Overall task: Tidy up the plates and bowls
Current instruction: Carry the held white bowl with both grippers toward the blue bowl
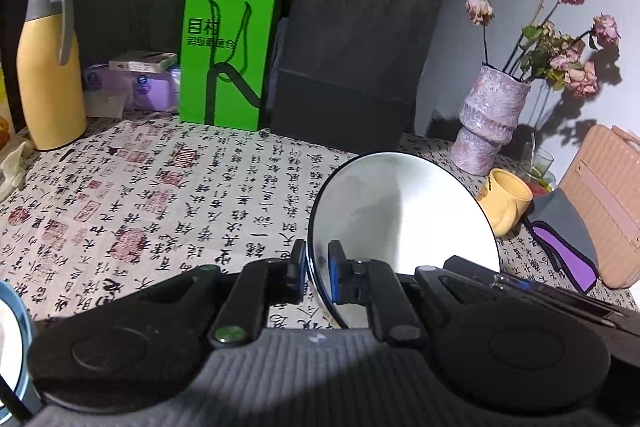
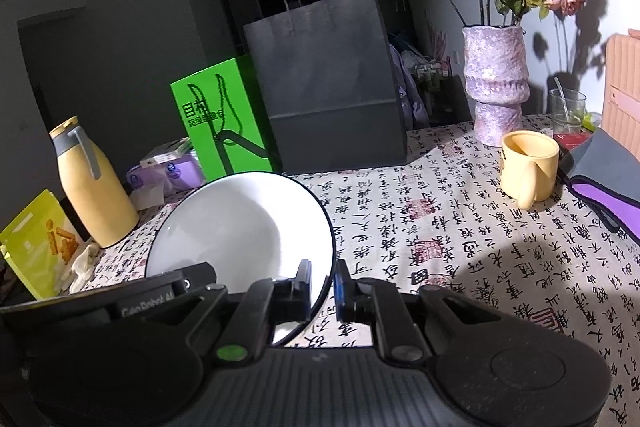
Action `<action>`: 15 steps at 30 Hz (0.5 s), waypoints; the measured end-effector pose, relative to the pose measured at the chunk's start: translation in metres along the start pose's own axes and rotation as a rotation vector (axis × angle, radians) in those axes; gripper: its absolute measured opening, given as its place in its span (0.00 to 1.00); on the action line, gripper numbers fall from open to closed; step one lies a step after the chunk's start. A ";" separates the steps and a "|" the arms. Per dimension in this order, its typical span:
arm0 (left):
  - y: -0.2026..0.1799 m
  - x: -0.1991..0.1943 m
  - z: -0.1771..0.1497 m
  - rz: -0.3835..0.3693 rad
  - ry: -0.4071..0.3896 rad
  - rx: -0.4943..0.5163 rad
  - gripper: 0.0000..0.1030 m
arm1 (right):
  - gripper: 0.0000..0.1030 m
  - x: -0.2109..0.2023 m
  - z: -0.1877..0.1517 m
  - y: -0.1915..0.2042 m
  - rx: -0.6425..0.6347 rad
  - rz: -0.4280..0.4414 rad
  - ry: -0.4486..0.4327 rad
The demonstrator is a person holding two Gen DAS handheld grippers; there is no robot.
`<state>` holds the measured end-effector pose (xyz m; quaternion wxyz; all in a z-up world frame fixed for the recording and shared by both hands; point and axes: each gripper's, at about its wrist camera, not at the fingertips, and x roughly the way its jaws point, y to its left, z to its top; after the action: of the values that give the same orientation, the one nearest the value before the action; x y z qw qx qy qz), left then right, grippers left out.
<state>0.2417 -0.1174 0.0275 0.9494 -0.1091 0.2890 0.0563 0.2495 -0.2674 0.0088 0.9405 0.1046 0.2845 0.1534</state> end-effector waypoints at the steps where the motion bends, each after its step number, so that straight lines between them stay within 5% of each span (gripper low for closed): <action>1: 0.003 -0.002 0.000 0.003 -0.003 -0.005 0.11 | 0.11 -0.001 -0.001 0.003 -0.001 0.005 0.000; 15: 0.038 -0.033 -0.001 0.022 -0.025 -0.052 0.11 | 0.11 -0.015 -0.010 0.041 -0.038 0.040 -0.008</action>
<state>0.2071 -0.0818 0.0387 0.9491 -0.1298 0.2768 0.0754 0.2229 -0.2334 0.0201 0.9402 0.0931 0.2758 0.1771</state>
